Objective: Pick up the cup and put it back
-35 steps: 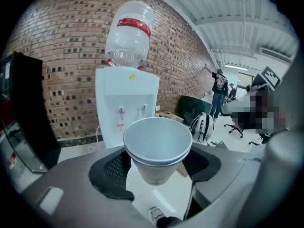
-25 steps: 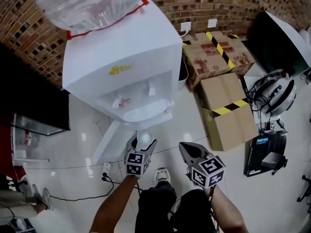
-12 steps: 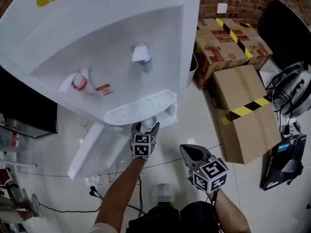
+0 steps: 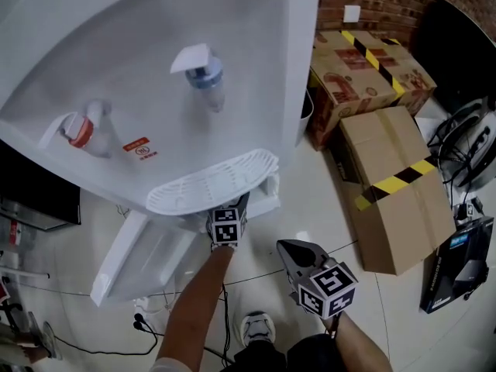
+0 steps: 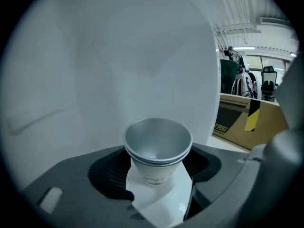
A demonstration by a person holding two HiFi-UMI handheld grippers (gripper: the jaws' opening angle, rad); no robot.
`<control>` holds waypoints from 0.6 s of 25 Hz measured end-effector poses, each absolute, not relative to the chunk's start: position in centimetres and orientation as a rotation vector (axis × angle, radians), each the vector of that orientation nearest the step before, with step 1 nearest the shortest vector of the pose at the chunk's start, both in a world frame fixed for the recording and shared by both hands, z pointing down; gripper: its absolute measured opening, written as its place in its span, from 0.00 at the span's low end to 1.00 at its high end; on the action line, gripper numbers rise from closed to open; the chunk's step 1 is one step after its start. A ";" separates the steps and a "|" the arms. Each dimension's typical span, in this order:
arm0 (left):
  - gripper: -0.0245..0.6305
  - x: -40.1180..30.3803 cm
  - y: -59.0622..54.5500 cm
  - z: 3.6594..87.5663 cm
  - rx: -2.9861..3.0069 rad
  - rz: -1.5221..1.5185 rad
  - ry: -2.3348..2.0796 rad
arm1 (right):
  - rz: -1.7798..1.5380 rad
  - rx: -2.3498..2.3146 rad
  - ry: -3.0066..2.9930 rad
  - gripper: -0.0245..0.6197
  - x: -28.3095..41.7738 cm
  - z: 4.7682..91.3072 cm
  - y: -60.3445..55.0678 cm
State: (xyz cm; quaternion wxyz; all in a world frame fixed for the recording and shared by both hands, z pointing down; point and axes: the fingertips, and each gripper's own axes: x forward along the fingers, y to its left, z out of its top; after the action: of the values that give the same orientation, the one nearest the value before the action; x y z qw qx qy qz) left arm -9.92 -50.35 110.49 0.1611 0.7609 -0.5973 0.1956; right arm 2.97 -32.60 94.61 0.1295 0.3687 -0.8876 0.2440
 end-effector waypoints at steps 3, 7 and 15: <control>0.56 -10.6 -51.0 111.3 2.167 0.586 -1.696 | 0.718 1.093 -2.581 0.05 3.1 94.7 -32.8; 0.56 -10.9 -51.1 111.2 2.159 0.573 -1.713 | 0.708 1.121 -2.583 0.05 3.9 94.8 -33.2; 0.84 -10.2 -50.3 112.3 2.158 0.482 -1.623 | 0.695 1.155 -2.582 0.05 4.5 94.8 -33.8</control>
State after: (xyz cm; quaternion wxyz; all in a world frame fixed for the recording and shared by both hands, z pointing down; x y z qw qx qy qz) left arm -10.18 -50.35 112.26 0.1980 0.7712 -0.5800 0.1722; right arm 4.49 -33.76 94.76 0.1141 0.3938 -0.8807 0.2371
